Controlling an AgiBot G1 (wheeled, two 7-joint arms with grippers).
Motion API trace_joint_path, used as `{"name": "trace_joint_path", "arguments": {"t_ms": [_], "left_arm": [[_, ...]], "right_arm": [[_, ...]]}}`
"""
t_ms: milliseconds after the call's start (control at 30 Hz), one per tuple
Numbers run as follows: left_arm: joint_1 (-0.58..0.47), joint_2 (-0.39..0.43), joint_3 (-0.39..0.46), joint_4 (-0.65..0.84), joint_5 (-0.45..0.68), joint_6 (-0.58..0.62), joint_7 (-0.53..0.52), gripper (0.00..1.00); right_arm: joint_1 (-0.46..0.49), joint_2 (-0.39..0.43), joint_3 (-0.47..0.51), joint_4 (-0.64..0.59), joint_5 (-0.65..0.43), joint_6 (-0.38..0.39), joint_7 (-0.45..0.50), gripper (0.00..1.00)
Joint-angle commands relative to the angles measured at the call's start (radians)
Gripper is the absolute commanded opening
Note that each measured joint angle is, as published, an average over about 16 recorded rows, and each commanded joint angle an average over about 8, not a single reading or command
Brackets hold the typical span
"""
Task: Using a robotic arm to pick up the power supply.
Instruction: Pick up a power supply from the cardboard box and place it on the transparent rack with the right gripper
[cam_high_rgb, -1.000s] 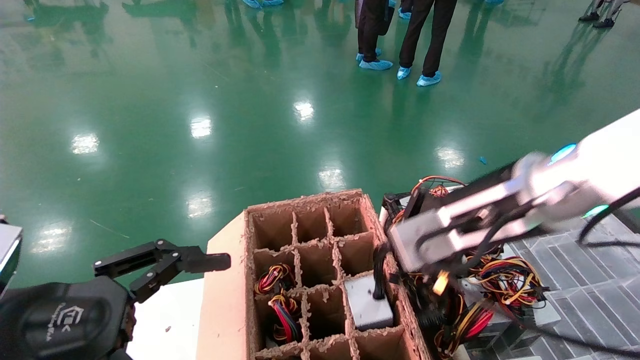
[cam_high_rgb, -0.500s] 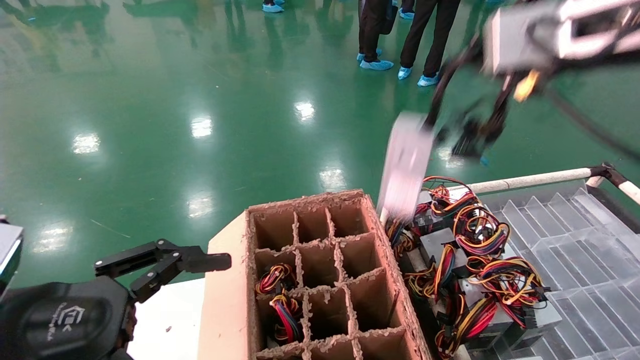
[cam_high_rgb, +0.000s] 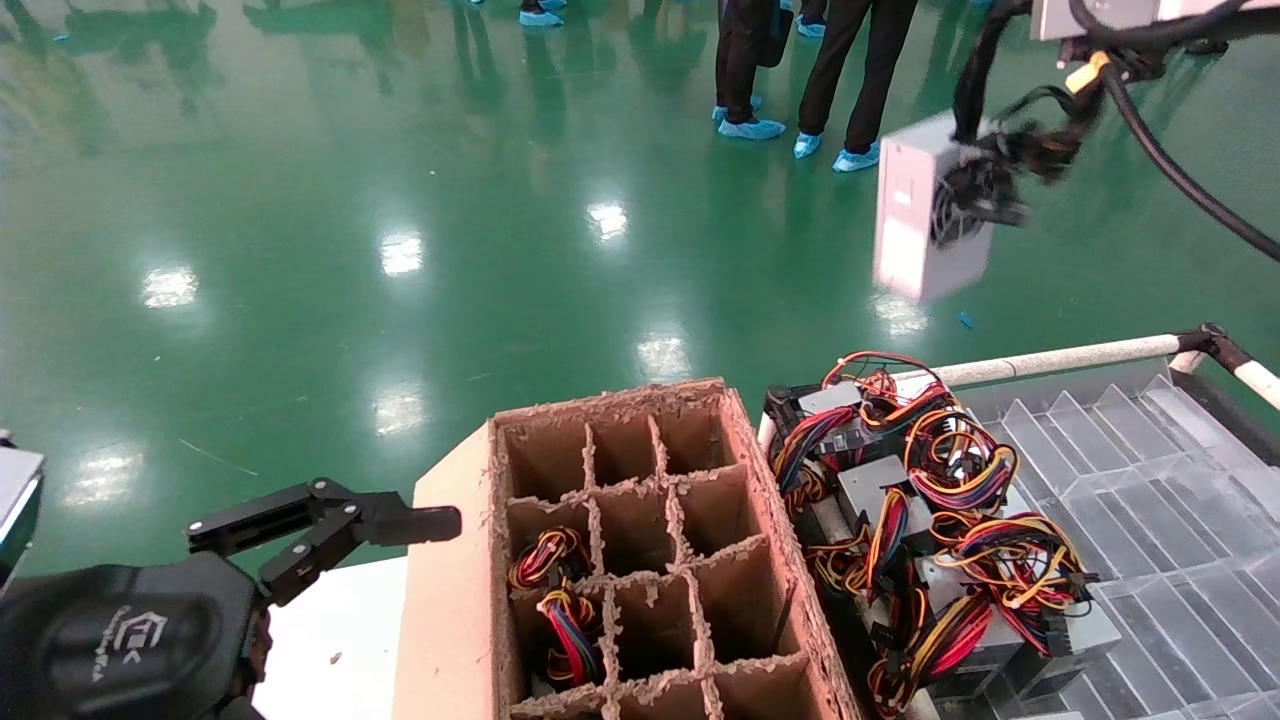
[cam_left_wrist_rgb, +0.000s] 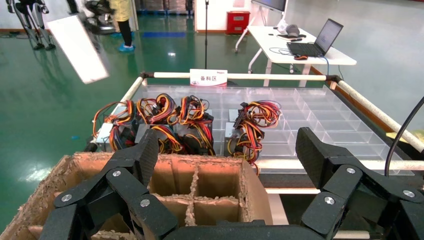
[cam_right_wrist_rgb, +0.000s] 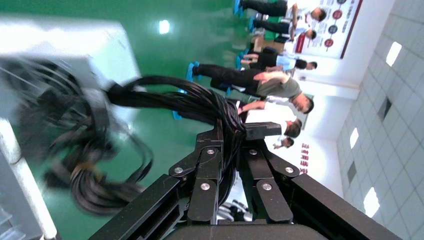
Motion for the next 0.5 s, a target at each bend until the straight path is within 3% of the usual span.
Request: {"name": "trace_joint_path", "arguments": {"t_ms": [33, 500], "left_arm": [[0.0, 0.0, 0.0, 0.0, 0.0, 0.0, 0.0, 1.0], [0.0, 0.0, 0.0, 0.0, 0.0, 0.0, 0.0, 1.0]], "right_arm": [[-0.004, -0.005, -0.003, -0.035, -0.016, 0.025, -0.021, 0.0], [-0.028, 0.019, -0.053, -0.167, -0.025, 0.09, -0.328, 0.0]]}}
